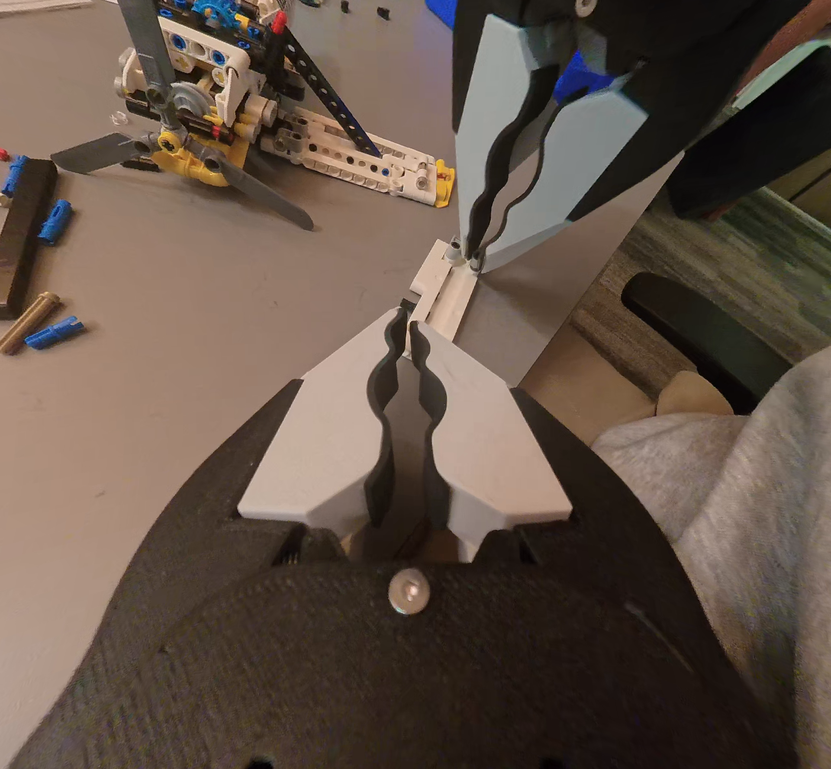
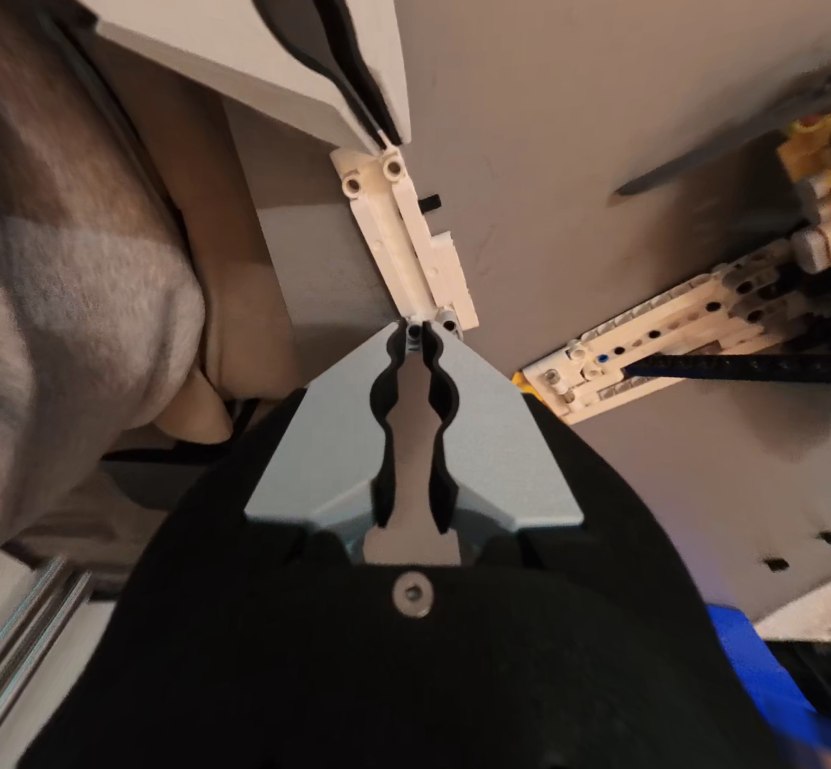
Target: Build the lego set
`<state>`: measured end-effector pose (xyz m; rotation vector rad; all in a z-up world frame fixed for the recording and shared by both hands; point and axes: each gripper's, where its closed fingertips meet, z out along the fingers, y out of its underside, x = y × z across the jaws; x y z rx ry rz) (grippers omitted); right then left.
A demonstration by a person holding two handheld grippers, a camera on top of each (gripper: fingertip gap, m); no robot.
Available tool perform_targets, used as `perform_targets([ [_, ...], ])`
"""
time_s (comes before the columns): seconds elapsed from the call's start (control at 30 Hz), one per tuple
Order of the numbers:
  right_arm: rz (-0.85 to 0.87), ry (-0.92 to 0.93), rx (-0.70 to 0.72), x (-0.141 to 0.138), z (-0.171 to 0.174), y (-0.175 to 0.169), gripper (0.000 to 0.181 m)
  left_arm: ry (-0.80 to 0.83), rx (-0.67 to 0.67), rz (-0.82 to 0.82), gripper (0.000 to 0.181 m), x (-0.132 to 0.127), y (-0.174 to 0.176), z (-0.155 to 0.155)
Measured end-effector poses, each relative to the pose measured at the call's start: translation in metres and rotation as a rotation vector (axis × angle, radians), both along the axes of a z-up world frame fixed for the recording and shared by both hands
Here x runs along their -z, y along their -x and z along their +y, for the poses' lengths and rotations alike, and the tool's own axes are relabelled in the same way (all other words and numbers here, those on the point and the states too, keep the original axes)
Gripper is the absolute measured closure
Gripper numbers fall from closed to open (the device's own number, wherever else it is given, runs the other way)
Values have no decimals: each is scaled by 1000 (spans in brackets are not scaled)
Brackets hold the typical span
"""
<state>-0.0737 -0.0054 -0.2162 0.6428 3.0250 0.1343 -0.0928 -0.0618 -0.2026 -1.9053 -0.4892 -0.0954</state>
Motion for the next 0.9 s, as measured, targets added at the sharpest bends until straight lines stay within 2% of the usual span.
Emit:
perform_targets([
  [0.17,96,193,-47,-2,0,0,176,-1,-2,-3,181,0,0,0],
  [0.3,110,301,-24,-3,1,0,176,0,-5,-2,181,0,1,0],
  [0.6,127,328,-60,-3,1,-1,176,-2,-5,-7,181,0,1,1],
  [0.8,159,399,18,-3,4,-2,176,-7,-2,-13,181,0,1,1],
  [0.9,187,402,12,-3,4,-2,176,-7,-3,-12,181,0,1,1],
])
